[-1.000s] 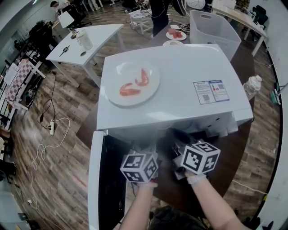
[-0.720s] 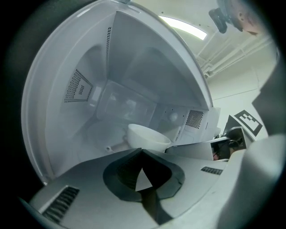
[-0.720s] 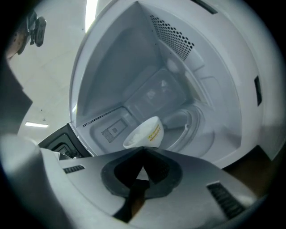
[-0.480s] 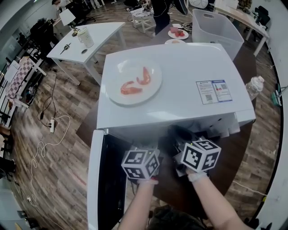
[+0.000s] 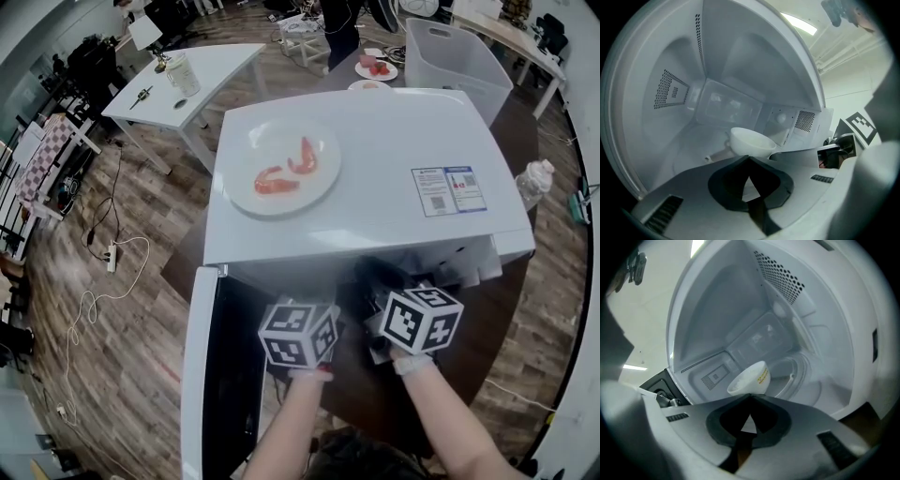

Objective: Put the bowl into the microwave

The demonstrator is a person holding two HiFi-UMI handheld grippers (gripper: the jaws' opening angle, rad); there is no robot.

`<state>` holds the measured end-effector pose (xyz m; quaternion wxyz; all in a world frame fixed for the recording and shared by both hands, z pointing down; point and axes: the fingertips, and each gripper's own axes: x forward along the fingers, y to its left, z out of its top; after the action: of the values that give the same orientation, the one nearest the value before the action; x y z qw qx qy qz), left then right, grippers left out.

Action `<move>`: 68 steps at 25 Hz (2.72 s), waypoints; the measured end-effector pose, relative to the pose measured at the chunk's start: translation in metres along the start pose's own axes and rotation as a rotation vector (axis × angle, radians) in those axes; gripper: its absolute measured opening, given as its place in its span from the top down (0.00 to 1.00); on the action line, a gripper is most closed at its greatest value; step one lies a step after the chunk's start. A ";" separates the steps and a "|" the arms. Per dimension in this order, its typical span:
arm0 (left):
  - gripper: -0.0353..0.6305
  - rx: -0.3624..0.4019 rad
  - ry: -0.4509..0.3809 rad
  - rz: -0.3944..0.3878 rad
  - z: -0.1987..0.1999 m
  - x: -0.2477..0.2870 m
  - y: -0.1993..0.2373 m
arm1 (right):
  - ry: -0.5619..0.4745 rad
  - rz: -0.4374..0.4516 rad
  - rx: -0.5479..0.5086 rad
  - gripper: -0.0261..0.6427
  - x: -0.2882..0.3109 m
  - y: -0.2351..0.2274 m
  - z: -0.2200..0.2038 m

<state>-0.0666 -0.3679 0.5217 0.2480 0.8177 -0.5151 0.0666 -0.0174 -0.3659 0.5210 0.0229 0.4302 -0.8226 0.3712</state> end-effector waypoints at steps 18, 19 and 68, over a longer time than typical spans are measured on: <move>0.94 -0.026 -0.001 -0.028 -0.003 0.000 -0.010 | -0.001 0.005 -0.051 0.95 -0.004 -0.002 0.002; 0.94 -0.029 -0.005 -0.029 -0.003 0.000 -0.011 | 0.003 0.008 -0.065 0.95 -0.004 -0.001 0.002; 0.94 0.003 -0.131 -0.118 -0.018 -0.137 -0.110 | -0.041 0.064 -0.274 0.96 -0.132 0.091 -0.037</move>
<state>-0.0310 -0.2108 0.4506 0.2158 0.8498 -0.4809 -0.0009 -0.0109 -0.2185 0.4467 0.0526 0.4039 -0.8792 0.2471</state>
